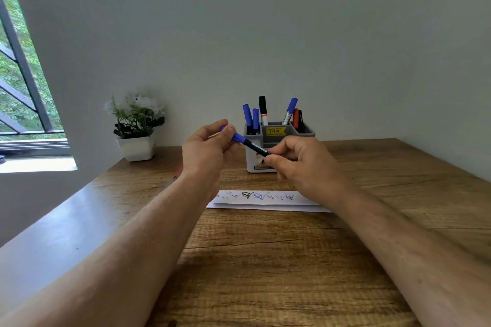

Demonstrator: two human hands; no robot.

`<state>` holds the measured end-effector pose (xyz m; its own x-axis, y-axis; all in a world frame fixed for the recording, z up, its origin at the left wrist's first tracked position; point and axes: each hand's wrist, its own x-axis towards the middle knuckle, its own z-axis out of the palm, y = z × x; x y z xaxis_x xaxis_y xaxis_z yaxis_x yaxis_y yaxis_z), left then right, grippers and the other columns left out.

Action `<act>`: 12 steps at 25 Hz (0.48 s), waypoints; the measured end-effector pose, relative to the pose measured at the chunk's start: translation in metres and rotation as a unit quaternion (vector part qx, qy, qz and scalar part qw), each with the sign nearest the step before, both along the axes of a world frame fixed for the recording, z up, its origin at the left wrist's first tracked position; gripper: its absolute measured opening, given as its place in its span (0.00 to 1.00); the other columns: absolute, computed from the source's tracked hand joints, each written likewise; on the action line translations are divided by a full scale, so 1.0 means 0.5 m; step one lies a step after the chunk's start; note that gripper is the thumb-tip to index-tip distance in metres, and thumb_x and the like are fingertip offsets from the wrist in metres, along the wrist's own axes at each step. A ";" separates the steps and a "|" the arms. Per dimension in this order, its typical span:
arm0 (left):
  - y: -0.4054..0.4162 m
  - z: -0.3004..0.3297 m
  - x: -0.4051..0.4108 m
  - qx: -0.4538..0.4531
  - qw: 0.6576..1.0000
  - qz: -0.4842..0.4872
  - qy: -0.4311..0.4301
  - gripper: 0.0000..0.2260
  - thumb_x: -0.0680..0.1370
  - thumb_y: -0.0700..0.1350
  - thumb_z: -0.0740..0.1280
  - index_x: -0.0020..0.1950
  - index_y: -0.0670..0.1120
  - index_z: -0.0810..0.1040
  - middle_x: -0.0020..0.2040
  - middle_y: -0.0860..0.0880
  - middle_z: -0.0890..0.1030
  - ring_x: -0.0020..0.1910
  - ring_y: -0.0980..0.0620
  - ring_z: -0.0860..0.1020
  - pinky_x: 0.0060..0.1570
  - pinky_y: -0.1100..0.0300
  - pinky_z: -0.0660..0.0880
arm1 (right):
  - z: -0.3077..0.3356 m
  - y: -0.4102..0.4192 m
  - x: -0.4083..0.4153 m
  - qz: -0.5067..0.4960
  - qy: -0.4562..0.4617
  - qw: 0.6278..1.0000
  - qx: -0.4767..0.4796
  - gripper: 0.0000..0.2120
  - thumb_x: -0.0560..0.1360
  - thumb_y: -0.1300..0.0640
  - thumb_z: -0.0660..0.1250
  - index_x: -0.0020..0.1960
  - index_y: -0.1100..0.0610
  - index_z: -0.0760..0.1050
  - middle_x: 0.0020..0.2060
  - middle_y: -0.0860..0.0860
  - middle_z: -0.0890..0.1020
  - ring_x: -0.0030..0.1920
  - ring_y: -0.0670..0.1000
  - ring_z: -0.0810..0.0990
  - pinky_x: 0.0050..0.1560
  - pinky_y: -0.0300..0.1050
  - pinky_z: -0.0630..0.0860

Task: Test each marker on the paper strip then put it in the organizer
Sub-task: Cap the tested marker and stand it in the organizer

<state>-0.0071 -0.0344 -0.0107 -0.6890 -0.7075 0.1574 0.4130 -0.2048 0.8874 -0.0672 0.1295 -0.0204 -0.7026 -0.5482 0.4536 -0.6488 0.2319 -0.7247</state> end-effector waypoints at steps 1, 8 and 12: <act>0.001 0.001 -0.002 0.001 1.000 0.000 -0.001 0.06 0.75 0.37 0.70 0.51 0.45 0.81 0.46 0.44 0.84 0.39 0.53 0.85 0.45 0.57 0.82 | 0.001 0.000 0.002 0.004 -0.012 1.000 -0.002 0.03 0.78 0.54 0.68 0.48 0.52 0.79 0.33 0.50 0.83 0.33 0.46 0.81 0.34 0.37 0.77; 0.023 0.000 0.003 -0.047 0.998 -0.045 -0.012 0.16 0.76 0.34 0.69 0.62 0.47 0.77 0.48 0.40 0.84 0.44 0.47 0.86 0.48 0.52 0.83 | 0.003 -0.001 -0.002 0.003 -0.046 0.999 -0.006 0.03 0.78 0.52 0.68 0.48 0.50 0.79 0.32 0.49 0.85 0.31 0.40 0.81 0.36 0.36 0.73; 0.047 0.021 0.004 -0.203 0.979 0.027 -0.004 0.21 0.76 0.36 0.70 0.66 0.52 0.73 0.46 0.44 0.84 0.44 0.51 0.86 0.47 0.52 0.83 | -0.001 -0.005 -0.006 -0.031 -0.033 0.999 -0.006 0.04 0.77 0.49 0.68 0.50 0.48 0.79 0.39 0.43 0.84 0.40 0.39 0.82 0.37 0.30 0.72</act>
